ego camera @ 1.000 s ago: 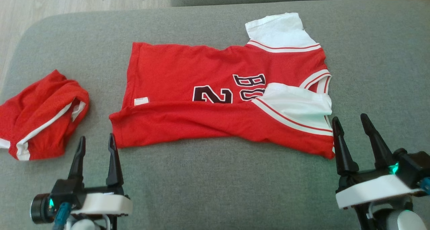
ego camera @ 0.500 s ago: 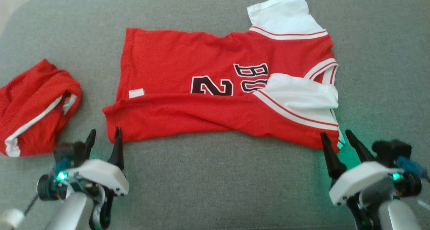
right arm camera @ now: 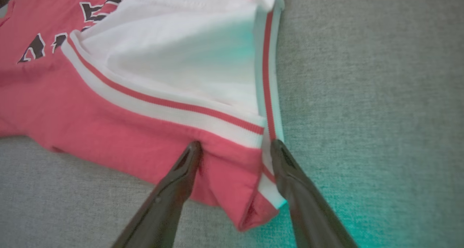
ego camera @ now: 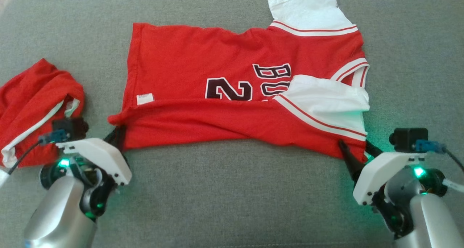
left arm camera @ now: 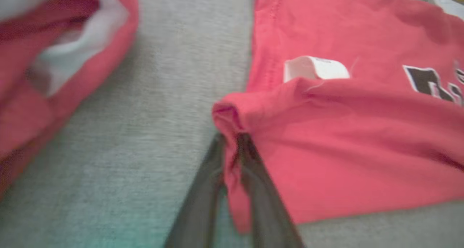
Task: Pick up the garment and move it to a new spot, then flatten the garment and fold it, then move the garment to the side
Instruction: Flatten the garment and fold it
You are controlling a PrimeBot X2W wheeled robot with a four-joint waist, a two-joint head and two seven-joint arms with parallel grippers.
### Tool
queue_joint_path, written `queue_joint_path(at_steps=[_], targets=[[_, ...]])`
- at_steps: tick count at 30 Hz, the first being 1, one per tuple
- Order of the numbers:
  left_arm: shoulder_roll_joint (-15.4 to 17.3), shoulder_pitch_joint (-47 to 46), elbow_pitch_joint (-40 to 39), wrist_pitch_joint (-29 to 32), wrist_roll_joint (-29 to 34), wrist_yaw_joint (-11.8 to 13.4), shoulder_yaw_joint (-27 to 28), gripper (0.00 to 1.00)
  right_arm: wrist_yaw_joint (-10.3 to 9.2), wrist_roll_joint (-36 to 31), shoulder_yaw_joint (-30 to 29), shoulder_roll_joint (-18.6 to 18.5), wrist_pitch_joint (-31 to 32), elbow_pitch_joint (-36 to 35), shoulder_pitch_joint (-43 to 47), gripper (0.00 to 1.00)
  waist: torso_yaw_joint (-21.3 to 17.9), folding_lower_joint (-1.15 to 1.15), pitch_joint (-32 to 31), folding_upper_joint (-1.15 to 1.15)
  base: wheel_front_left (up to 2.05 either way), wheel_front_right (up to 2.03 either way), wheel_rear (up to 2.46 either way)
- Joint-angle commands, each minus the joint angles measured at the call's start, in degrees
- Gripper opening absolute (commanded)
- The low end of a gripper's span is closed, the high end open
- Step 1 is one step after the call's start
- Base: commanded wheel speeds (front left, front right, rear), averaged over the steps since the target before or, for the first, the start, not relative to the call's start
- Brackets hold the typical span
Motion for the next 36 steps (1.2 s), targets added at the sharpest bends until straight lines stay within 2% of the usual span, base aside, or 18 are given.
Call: queue_joint_path(at_steps=[1,5,9,13,19,26,29,33,34,35,36], targets=[[0.9,1.5,-0.5,0.9,-0.2,-0.2,0.5,0.00,0.22,0.8,1.5,-0.3,2.9,0.4,0.7,0.00,0.1,0.00,-0.1,0.00,0.00,0.00,0.00],[1.6,1.7,-3.4,-1.0,0.3,0.1,1.1,0.00,0.22,1.3,0.6,-0.3,3.5,-1.3,1.1,0.00,0.2,0.00,-0.6,0.00,0.00,0.00,0.00],[2.9,3.4,-9.4,-3.4,0.3,1.6,3.0,0.00,0.22,1.9,-0.7,-0.2,3.4,-6.0,2.2,0.00,0.0,0.00,-1.8,0.00,0.00,0.00,0.00],[4.8,7.6,-17.9,-3.7,0.0,4.3,5.2,0.00,0.22,2.3,-2.0,0.0,4.4,-12.4,4.9,0.00,-0.1,0.00,-3.3,0.00,0.00,0.00,0.00],[7.5,18.8,-30.8,-0.6,-1.5,9.3,7.5,0.00,0.22,2.7,-3.4,0.3,8.4,-20.5,12.3,0.00,0.0,0.00,-6.1,0.00,0.00,0.00,0.00],[8.8,31.9,-41.3,2.4,-2.6,14.7,8.6,0.00,0.22,3.9,-6.6,0.4,11.7,-22.9,21.3,0.00,0.2,0.00,-9.0,0.00,0.00,0.00,0.00],[8.4,34.4,-43.6,2.4,-2.4,15.2,7.7,0.00,0.22,4.7,-7.8,0.4,11.4,-21.7,23.2,0.00,0.2,0.00,-9.5,0.00,0.00,0.00,0.00],[6.4,32.5,-41.8,0.2,-1.6,13.6,5.6,0.00,0.22,5.6,-8.4,0.5,8.3,-17.5,22.7,0.00,0.2,0.00,-9.8,0.00,0.00,0.00,0.00],[6.2,31.6,-40.2,-0.1,-1.3,12.7,4.7,0.00,0.22,5.6,-8.6,0.5,7.0,-16.2,22.2,0.17,0.2,0.00,-9.7,0.00,0.00,0.00,0.00],[5.7,30.4,-38.5,-1.3,-0.9,11.8,4.3,0.00,0.22,5.8,-8.7,0.5,6.1,-14.7,21.9,0.48,0.2,0.00,-9.6,0.00,0.00,0.00,0.00],[5.0,29.2,-36.4,-2.5,-0.8,10.9,4.1,0.00,0.22,5.9,-8.6,0.5,5.2,-13.2,21.6,0.96,0.2,0.00,-9.5,0.00,0.00,0.00,0.00]])
